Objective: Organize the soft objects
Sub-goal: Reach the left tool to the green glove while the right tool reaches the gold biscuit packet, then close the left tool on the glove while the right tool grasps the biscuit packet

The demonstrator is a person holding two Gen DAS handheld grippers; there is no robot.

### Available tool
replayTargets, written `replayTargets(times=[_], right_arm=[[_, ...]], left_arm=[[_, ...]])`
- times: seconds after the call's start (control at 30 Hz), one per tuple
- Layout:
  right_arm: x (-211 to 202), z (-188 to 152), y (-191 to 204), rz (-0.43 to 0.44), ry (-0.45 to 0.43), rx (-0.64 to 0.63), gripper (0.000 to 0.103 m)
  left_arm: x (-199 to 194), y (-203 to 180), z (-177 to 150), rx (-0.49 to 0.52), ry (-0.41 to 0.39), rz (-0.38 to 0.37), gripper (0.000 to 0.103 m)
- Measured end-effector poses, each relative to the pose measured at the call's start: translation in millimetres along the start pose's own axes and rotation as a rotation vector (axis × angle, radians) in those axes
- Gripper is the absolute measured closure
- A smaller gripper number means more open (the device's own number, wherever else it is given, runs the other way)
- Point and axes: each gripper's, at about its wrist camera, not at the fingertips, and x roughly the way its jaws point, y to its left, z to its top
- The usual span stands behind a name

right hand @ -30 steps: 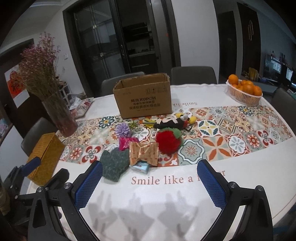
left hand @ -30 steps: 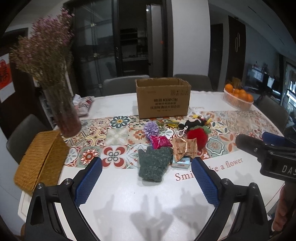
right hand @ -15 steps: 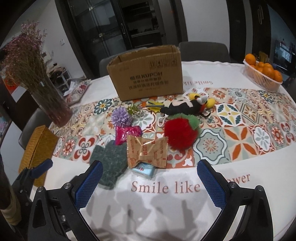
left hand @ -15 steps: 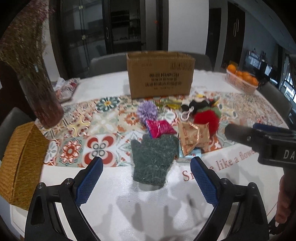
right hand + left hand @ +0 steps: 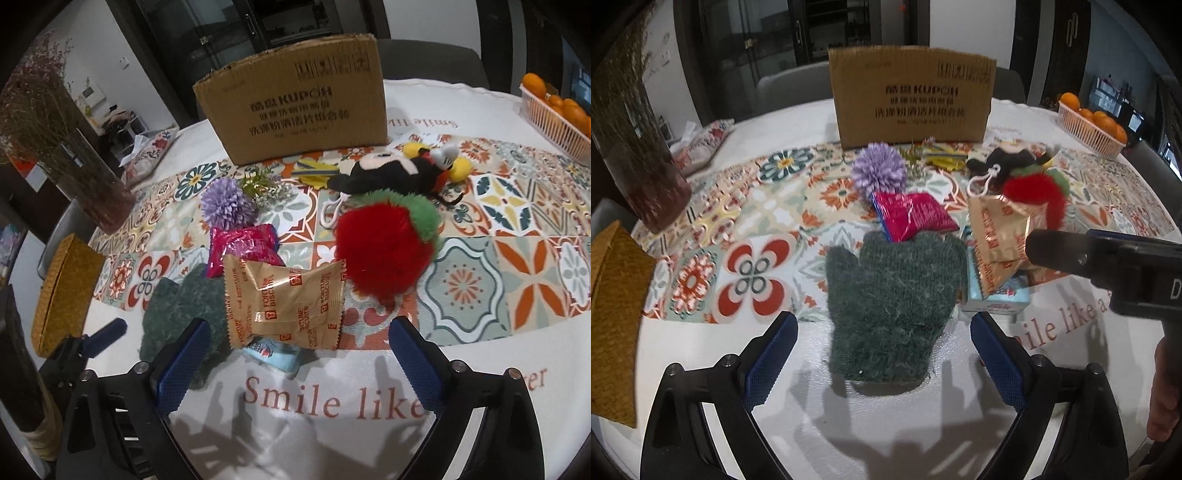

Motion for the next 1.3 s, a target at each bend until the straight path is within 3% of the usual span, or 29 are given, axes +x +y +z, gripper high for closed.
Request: replayTargets(times=[0.5,0.6,0.73,1.0,1.1,1.3], right_arm=[[36.8,10.6,0.2,0.049,0.031,-0.014,0.008],[41.3,11.3,0.3,0.048,0.040,-0.015,0.022],[42.1,9.9,0.4,0.055,0.044,-0.005,0.034],[29.6,5.0,8.6,0.037,0.015,-0.030,0.040],[24.7,4.5,11.0,0.032,0.008,-0.029,0.041],[10.9,1.4,16.3,0.024,-0.015,-0.035,0.044]], left_arm=[[38.4,10.5,-0.4,-0.087,0.066,-0.093,0.025],[42.0,12.5,-1.3,-0.097,0.074,-0.119,0.038],[42.4,14.7,-1.1,-0.125,0.086,-0.158,0.043],[34.0,29.4,2.4,-0.240,0.105,-0.250,0.063],[28.0,30.0,2.8,-0.246,0.097,-0.249,0.073],[11.4,30.7,3.8,-0.230,0.065,-0.241,0.078]])
